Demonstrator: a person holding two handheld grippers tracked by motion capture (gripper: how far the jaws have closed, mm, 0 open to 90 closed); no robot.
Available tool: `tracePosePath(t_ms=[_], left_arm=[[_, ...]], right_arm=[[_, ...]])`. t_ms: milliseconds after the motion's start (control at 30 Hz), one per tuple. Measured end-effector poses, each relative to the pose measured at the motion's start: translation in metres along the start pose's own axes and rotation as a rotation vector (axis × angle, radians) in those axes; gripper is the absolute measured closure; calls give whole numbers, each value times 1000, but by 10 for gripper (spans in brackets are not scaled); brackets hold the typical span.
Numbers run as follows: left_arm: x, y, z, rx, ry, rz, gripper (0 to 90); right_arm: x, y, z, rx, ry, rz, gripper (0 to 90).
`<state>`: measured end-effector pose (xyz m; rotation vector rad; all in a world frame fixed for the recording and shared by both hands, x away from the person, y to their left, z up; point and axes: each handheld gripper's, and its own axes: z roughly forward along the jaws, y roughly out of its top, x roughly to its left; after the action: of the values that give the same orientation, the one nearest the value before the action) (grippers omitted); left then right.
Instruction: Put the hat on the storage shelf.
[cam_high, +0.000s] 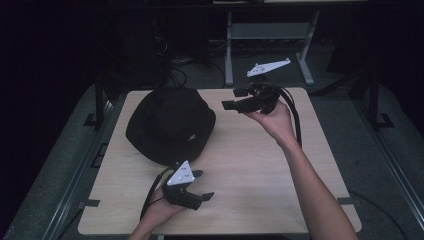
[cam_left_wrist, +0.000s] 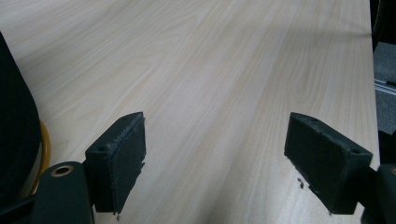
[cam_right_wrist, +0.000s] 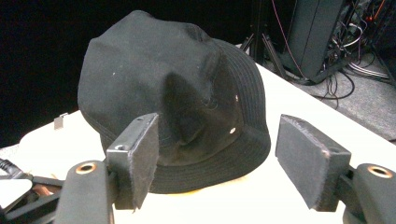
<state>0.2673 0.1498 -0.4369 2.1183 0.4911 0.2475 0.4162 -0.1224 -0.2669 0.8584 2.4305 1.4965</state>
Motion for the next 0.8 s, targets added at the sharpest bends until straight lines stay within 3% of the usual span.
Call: tracePosePath(t_ms=[800], left_arm=[[2, -1, -1, 8, 8, -4, 203]], right_arm=[[-11, -25, -12, 22, -11, 40, 250]])
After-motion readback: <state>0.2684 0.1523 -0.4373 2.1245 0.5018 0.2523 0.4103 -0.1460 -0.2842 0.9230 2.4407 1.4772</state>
